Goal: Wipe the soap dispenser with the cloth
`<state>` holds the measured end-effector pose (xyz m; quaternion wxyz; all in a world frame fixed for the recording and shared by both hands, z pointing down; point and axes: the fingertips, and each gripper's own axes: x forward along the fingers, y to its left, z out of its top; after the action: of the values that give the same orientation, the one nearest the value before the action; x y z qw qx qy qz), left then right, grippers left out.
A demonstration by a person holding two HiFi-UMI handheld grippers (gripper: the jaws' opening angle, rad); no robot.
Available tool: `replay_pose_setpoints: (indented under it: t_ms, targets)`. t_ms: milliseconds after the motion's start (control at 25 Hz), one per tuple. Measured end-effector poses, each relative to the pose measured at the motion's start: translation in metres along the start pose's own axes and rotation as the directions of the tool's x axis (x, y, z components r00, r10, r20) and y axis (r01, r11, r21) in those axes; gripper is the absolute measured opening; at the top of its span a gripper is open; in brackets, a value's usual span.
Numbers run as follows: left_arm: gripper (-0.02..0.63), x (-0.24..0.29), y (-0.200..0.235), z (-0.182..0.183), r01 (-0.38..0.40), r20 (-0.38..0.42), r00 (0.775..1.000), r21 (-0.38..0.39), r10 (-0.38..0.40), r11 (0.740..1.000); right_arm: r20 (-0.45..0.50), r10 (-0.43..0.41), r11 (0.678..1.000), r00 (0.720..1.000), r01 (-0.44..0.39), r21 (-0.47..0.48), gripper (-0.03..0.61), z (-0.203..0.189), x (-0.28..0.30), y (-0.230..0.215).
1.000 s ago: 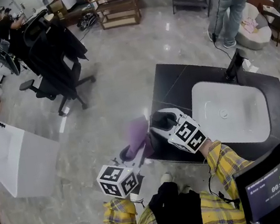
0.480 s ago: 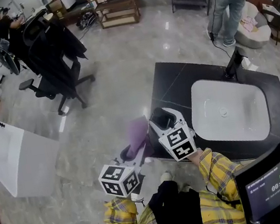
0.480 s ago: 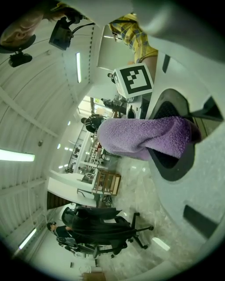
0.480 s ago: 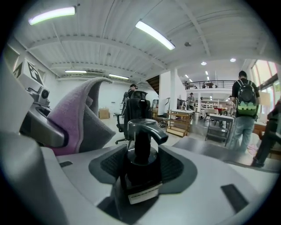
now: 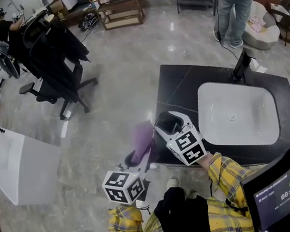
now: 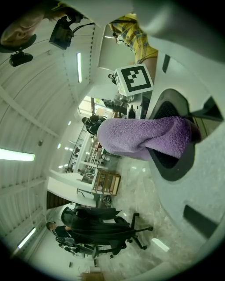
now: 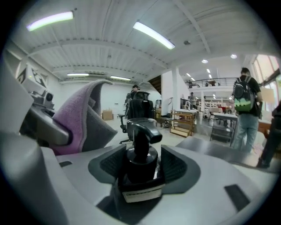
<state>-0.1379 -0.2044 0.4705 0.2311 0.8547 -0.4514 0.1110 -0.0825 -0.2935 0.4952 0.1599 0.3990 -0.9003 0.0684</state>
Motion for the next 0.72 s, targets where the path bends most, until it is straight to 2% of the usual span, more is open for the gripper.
replay_pose_setpoints:
  t_ms: [120, 240, 360, 520, 720]
  targets:
    - [0.087, -0.001, 0.0, 0.0, 0.005, 0.003, 1.0, -0.002, -0.005, 1.0, 0.003, 0.135, 0.983, 0.991, -0.133, -0.123, 0.222, 0.001, -0.003, 0.006]
    - [0.087, -0.001, -0.001, -0.001, 0.01, 0.001, 1.0, 0.001, -0.01, 1.0, -0.009, 0.267, 0.952, 0.964, -0.265, -0.151, 0.225, 0.0, -0.006, 0.006]
    - [0.087, 0.0, -0.003, -0.003, 0.014, -0.009, 1.0, 0.002, -0.014, 1.0, -0.039, 0.363, 0.913, 0.931, -0.364, -0.184, 0.225, 0.0, -0.01, 0.007]
    - [0.086, 0.001, -0.007, -0.007, 0.022, -0.02, 1.0, 0.008, -0.022, 1.0, -0.098, 0.457, 0.856, 0.884, -0.467, -0.219, 0.225, -0.003, -0.015, 0.011]
    - [0.087, 0.001, -0.008, -0.009, 0.025, -0.025, 0.999, 0.008, -0.024, 1.0, -0.145, 0.508, 0.804, 0.849, -0.528, -0.273, 0.209, -0.004, -0.019, 0.015]
